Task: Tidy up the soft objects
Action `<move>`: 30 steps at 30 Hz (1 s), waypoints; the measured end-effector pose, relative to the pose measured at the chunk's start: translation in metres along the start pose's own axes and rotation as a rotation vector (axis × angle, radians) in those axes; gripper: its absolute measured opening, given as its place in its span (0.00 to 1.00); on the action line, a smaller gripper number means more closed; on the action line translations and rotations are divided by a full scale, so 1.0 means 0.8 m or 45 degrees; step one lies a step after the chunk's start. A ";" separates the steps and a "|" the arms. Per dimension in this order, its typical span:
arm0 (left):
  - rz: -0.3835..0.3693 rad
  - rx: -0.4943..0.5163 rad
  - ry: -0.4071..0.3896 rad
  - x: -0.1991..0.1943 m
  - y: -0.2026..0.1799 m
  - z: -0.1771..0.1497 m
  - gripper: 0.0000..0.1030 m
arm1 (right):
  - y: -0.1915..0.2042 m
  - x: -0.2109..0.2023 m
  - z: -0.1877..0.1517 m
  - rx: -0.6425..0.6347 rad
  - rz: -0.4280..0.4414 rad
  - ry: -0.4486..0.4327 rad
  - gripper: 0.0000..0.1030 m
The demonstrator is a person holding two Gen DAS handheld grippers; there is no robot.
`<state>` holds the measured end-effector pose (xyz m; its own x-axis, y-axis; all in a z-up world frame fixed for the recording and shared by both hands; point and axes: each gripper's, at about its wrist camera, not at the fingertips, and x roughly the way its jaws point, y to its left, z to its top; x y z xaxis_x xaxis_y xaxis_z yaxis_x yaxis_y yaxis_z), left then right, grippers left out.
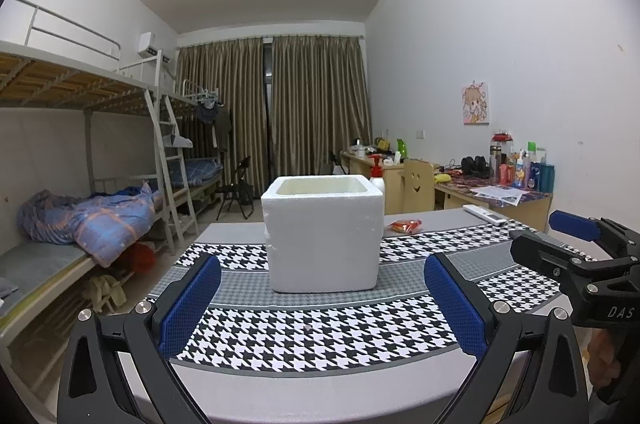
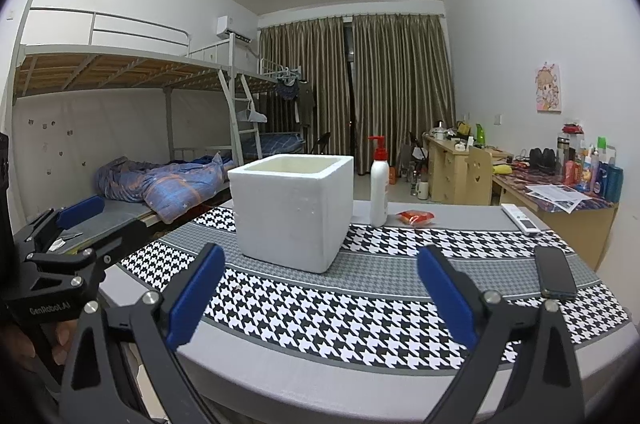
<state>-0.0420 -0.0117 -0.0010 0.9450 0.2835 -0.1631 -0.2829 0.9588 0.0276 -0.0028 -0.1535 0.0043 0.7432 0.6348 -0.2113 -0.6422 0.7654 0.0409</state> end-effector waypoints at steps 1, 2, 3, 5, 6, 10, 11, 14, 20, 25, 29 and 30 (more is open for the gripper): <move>0.000 0.000 -0.004 -0.003 0.000 0.000 0.99 | 0.001 -0.002 0.000 -0.003 -0.002 -0.004 0.96; -0.001 0.000 -0.009 -0.006 0.000 0.000 0.99 | 0.002 -0.004 0.000 -0.007 -0.002 -0.010 0.96; -0.002 0.001 -0.014 -0.009 0.001 -0.001 0.99 | 0.003 -0.007 0.000 -0.010 -0.003 -0.016 0.96; -0.003 0.006 -0.024 -0.013 0.000 0.000 0.99 | 0.003 -0.009 -0.001 -0.008 -0.002 -0.020 0.96; -0.002 0.010 -0.028 -0.015 0.000 0.000 0.99 | 0.004 -0.010 -0.001 -0.009 -0.003 -0.020 0.96; -0.004 0.009 -0.040 -0.021 -0.001 0.001 0.99 | 0.005 -0.013 0.001 -0.013 0.000 -0.028 0.96; -0.004 0.010 -0.041 -0.023 -0.001 0.000 0.99 | 0.006 -0.014 0.001 -0.015 0.000 -0.030 0.96; -0.009 0.012 -0.044 -0.026 -0.001 -0.001 0.99 | 0.005 -0.014 0.000 -0.015 0.000 -0.032 0.96; -0.004 0.016 -0.046 -0.025 -0.002 -0.002 0.99 | 0.006 -0.011 -0.002 -0.016 -0.001 -0.024 0.96; -0.004 0.013 -0.035 -0.022 -0.003 -0.004 0.99 | 0.006 -0.009 -0.003 -0.012 -0.004 -0.017 0.96; -0.004 0.016 -0.030 -0.023 -0.003 -0.005 0.99 | 0.007 -0.009 -0.004 -0.014 -0.003 -0.015 0.96; -0.004 0.015 -0.030 -0.023 -0.002 -0.004 0.99 | 0.007 -0.010 -0.004 -0.016 -0.004 -0.016 0.96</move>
<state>-0.0591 -0.0182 -0.0009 0.9495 0.2808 -0.1402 -0.2781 0.9598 0.0389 -0.0130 -0.1546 0.0031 0.7476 0.6336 -0.1990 -0.6419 0.7663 0.0283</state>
